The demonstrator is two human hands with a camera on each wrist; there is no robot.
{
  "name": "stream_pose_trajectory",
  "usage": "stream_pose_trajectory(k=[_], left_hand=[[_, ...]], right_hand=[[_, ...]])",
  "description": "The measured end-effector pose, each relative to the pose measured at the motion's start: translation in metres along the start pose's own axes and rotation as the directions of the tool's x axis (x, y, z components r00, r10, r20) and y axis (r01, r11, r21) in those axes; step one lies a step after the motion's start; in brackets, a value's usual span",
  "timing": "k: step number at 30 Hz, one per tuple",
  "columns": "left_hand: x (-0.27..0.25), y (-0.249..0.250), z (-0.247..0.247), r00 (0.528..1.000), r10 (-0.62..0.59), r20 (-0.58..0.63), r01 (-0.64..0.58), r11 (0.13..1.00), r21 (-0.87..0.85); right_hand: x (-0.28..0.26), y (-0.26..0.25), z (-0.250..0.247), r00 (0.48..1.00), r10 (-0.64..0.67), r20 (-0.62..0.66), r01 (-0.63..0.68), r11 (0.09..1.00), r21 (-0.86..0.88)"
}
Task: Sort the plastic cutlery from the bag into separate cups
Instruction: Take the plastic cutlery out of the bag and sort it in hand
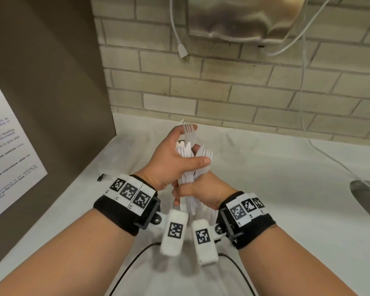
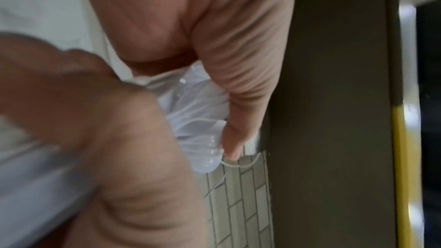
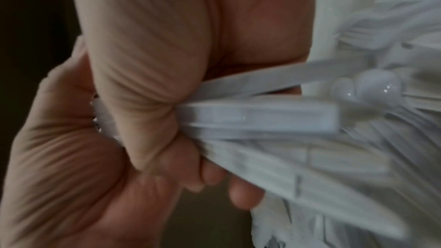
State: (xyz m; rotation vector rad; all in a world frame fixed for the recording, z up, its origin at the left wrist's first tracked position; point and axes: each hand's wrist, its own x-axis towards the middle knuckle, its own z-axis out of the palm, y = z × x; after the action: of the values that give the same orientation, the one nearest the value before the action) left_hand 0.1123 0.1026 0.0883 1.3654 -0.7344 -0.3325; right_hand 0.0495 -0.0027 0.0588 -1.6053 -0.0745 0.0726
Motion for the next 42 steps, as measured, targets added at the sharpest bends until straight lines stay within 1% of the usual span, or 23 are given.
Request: stream_pose_trajectory(k=[4, 8, 10, 14, 16, 18, 19, 21, 22, 23, 25, 26, 27, 28, 29, 31, 32, 34, 36, 38, 40, 42], left_hand=[[-0.001, -0.001, 0.000, 0.998, 0.021, -0.058, -0.021, 1.000, 0.000], [-0.001, -0.003, 0.000, 0.993, 0.045, -0.113, -0.040, 0.998, 0.048], [0.000, -0.002, -0.001, 0.989, 0.061, -0.134, -0.055, 0.997, 0.052], [0.001, 0.003, -0.003, 0.981, 0.077, -0.180, -0.085, 0.996, -0.039], [0.000, 0.004, -0.001, 0.972, 0.082, -0.220, -0.094, 0.995, -0.046], [-0.001, 0.004, 0.001, 0.966, 0.077, -0.248, -0.099, 0.992, -0.078], [-0.001, 0.003, 0.000, 0.972, 0.059, -0.228, -0.092, 0.986, -0.137], [-0.001, 0.001, -0.007, 0.993, 0.019, -0.113, -0.047, 0.966, -0.256], [-0.002, -0.002, -0.012, 0.999, -0.008, -0.051, -0.006, 0.964, -0.266], [-0.004, -0.003, -0.017, 0.999, -0.044, 0.001, 0.043, 0.972, -0.231], [-0.012, -0.003, -0.022, 0.985, -0.133, 0.106, 0.141, 0.987, -0.074], [-0.017, -0.003, -0.021, 0.971, -0.176, 0.164, 0.177, 0.984, 0.008], [-0.020, -0.003, -0.019, 0.959, -0.208, 0.191, 0.199, 0.978, 0.062], [-0.022, -0.002, -0.016, 0.959, -0.223, 0.173, 0.211, 0.974, 0.081], [-0.022, -0.001, -0.013, 0.966, -0.225, 0.125, 0.217, 0.973, 0.075], [-0.021, 0.002, -0.010, 0.974, -0.226, 0.028, 0.226, 0.974, 0.032], [-0.020, 0.003, -0.009, 0.973, -0.230, 0.009, 0.230, 0.973, 0.016], [-0.019, 0.005, -0.009, 0.978, -0.208, 0.000, 0.208, 0.978, -0.025], [-0.018, 0.006, -0.011, 0.986, -0.167, -0.015, 0.165, 0.982, -0.095], [-0.018, 0.006, -0.011, 0.991, -0.131, -0.024, 0.127, 0.983, -0.132], [-0.018, 0.005, -0.011, 0.994, -0.109, 0.001, 0.109, 0.987, -0.117], [-0.016, 0.003, -0.013, 0.993, -0.112, 0.038, 0.116, 0.987, -0.113]], right_hand=[[-0.001, 0.000, 0.004, 1.000, 0.001, -0.013, -0.001, 1.000, -0.016], [-0.001, 0.000, 0.007, 0.999, 0.044, -0.025, -0.043, 0.999, 0.033], [-0.001, 0.003, 0.008, 0.997, 0.071, -0.043, -0.070, 0.997, 0.014], [-0.005, 0.008, 0.010, 0.979, 0.162, -0.121, -0.174, 0.980, -0.093], [-0.007, 0.009, 0.010, 0.976, 0.170, -0.135, -0.185, 0.976, -0.111], [-0.008, 0.008, 0.011, 0.977, 0.147, -0.156, -0.162, 0.983, -0.088], [-0.008, 0.010, 0.011, 0.978, 0.120, -0.170, -0.134, 0.988, -0.075], [-0.007, 0.012, 0.011, 0.977, 0.079, -0.199, -0.090, 0.995, -0.043], [-0.008, 0.012, 0.011, 0.975, 0.066, -0.211, -0.072, 0.997, -0.019], [-0.008, 0.011, 0.010, 0.975, 0.059, -0.214, -0.058, 0.998, 0.009], [-0.008, 0.007, 0.008, 0.978, 0.054, -0.202, -0.047, 0.998, 0.038], [-0.008, 0.005, 0.008, 0.980, 0.054, -0.191, -0.050, 0.998, 0.026], [-0.006, 0.005, 0.008, 0.982, 0.056, -0.182, -0.057, 0.998, -0.001], [-0.005, 0.005, 0.009, 0.982, 0.056, -0.178, -0.062, 0.998, -0.029], [-0.003, 0.006, 0.011, 0.983, 0.049, -0.175, -0.059, 0.997, -0.048], [0.000, 0.006, 0.016, 0.989, 0.027, -0.149, -0.035, 0.998, -0.051], [0.001, 0.007, 0.016, 0.991, 0.026, -0.134, -0.032, 0.999, -0.040], [-0.001, 0.008, 0.017, 0.991, 0.072, -0.111, -0.075, 0.997, -0.026], [-0.004, 0.011, 0.017, 0.985, 0.125, -0.118, -0.130, 0.991, -0.032], [-0.005, 0.013, 0.019, 0.981, 0.130, -0.142, -0.140, 0.988, -0.060], [-0.005, 0.013, 0.022, 0.980, 0.133, -0.145, -0.144, 0.987, -0.067], [-0.005, 0.012, 0.024, 0.982, 0.135, -0.132, -0.145, 0.987, -0.063]])
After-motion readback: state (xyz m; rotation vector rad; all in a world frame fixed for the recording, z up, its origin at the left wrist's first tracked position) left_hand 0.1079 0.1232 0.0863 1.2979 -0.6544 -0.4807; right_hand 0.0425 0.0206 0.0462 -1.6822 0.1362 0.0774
